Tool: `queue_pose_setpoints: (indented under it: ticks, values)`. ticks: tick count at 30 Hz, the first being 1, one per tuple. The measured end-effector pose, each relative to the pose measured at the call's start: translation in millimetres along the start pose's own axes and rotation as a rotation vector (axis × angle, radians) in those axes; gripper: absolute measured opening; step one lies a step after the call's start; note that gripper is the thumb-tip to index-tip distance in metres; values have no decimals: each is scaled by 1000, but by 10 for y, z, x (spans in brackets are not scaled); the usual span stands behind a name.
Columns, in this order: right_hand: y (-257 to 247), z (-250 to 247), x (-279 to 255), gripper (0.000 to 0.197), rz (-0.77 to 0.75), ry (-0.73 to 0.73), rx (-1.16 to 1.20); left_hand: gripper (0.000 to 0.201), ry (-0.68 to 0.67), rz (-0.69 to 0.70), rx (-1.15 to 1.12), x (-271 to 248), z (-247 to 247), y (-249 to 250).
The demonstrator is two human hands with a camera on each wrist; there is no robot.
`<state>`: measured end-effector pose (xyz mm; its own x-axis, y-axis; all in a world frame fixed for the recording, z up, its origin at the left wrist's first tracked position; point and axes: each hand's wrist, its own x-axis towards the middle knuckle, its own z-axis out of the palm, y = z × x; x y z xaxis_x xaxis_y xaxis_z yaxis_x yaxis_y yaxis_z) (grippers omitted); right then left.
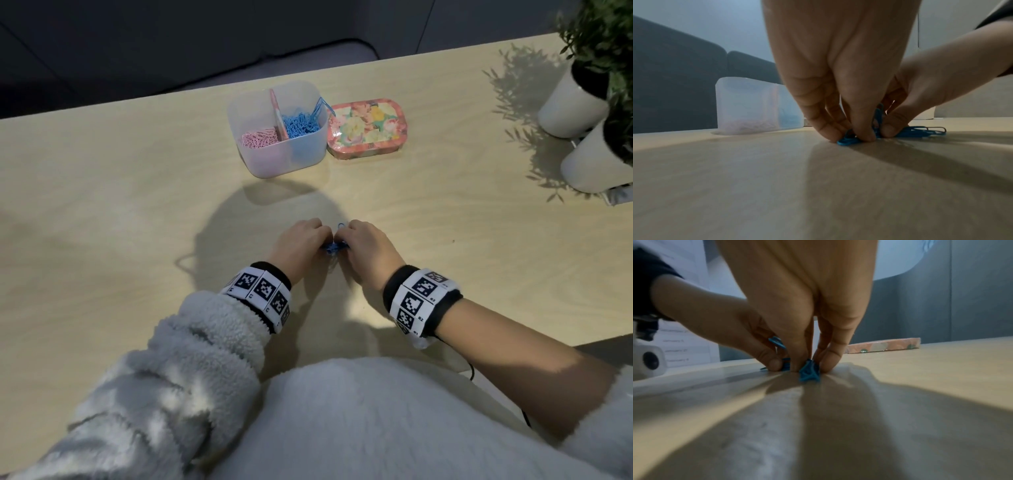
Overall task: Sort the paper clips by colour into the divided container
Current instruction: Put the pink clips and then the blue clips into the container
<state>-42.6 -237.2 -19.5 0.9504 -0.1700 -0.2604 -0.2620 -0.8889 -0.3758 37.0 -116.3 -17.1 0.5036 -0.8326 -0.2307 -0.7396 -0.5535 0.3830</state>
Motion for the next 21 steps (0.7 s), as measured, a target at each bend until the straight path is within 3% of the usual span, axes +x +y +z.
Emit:
queue_pose_setpoints:
  ticks: [6,10,13,21]
  values:
    - [-22,-84,-31,24,48,19,-21,17,7,-44,25,11,26,16]
    - [54,-152,-6,15,115,102,145,19,-1,-111,-54,26,17,32]
    - [161,-215,66,12,203,82,254,24,-36,-153,-86,56,3,38]
    - [237,-764,378,11,217,141,557,16,-38,-128,65,45,91,27]
